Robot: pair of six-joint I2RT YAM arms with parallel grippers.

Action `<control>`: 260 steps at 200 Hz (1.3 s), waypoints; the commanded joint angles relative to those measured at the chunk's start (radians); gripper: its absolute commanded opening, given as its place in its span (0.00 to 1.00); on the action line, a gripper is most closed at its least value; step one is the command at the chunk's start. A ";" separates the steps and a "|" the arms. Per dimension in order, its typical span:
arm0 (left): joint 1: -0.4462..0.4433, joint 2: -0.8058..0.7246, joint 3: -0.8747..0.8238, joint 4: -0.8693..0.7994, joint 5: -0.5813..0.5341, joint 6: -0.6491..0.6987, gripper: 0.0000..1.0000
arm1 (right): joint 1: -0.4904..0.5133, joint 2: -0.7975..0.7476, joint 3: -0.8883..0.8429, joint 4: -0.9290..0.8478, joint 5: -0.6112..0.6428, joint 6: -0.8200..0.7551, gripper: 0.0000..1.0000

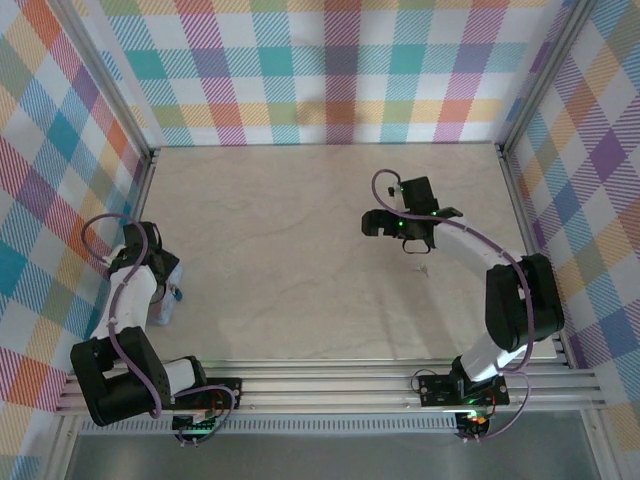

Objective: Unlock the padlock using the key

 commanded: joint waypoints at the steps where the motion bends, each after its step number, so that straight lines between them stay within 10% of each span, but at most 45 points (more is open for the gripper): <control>1: -0.004 0.045 -0.037 0.092 0.179 0.046 0.99 | -0.001 0.011 0.034 -0.024 -0.029 0.022 0.99; 161: -0.671 0.540 0.407 0.074 0.193 0.033 0.97 | 0.000 0.019 0.121 -0.083 -0.011 0.058 0.99; 209: -0.656 0.459 0.488 -0.006 0.161 0.098 0.96 | 0.016 0.086 0.205 -0.090 -0.094 0.095 0.96; 260: -0.449 0.323 0.434 -0.037 0.255 0.064 0.97 | 0.125 0.318 0.463 -0.137 -0.141 0.127 0.91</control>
